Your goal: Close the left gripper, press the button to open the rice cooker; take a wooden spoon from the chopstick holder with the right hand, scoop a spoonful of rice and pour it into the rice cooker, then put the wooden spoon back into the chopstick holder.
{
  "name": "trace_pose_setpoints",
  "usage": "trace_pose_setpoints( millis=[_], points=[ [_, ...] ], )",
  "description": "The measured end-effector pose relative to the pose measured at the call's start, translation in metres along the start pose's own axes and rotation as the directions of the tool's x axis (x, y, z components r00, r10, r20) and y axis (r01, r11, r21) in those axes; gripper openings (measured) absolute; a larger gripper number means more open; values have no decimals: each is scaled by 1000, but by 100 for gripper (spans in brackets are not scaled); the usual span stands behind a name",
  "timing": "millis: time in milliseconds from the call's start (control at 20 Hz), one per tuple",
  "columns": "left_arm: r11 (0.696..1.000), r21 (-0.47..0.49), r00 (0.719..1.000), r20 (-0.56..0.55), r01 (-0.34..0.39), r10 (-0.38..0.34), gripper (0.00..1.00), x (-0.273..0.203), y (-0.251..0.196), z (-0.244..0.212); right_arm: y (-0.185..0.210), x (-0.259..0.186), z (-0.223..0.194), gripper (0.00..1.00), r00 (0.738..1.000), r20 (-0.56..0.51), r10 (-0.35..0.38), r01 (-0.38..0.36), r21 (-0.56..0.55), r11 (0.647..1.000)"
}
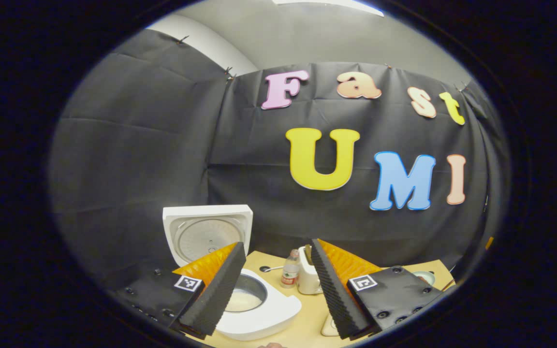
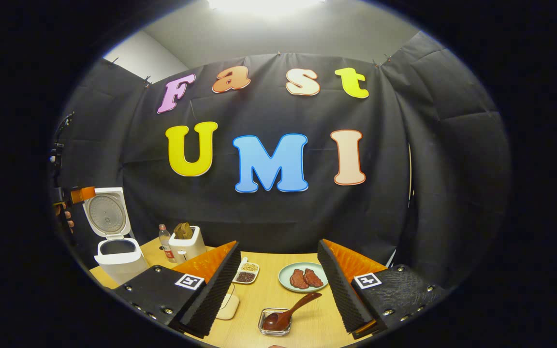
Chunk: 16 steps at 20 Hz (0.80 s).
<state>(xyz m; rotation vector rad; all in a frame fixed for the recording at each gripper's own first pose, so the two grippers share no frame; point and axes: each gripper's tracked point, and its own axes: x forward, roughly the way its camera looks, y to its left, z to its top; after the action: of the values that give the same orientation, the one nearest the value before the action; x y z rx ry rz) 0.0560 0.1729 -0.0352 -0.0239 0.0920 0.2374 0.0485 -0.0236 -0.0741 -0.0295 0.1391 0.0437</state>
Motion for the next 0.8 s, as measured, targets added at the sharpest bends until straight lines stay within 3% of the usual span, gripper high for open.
trace_pose_setpoints(
  millis=[50,200,250,450,550,800],
  points=[
    [1000,-12,1000,6,24,-24,99,-10,-18,-1,-5,0,-7,97,1000,-17,6,-6,9,1000],
    [997,-14,997,24,74,-74,99,-40,-59,-5,-29,1,-30,97,997,-71,2,-1,13,1000],
    [996,-12,996,30,87,-87,94,-47,-70,-4,-36,1,-38,97,996,-89,4,-1,24,1000],
    [993,-6,990,73,122,-121,99,-73,-108,1,-60,15,-75,97,989,-147,10,-2,54,999],
    [994,7,990,80,113,-113,95,-81,-119,-2,-68,28,-87,97,987,-160,19,-8,67,998],
    [994,50,993,57,100,-103,95,-86,-143,-16,-74,67,-145,97,967,-251,33,-3,121,993]
  ],
)
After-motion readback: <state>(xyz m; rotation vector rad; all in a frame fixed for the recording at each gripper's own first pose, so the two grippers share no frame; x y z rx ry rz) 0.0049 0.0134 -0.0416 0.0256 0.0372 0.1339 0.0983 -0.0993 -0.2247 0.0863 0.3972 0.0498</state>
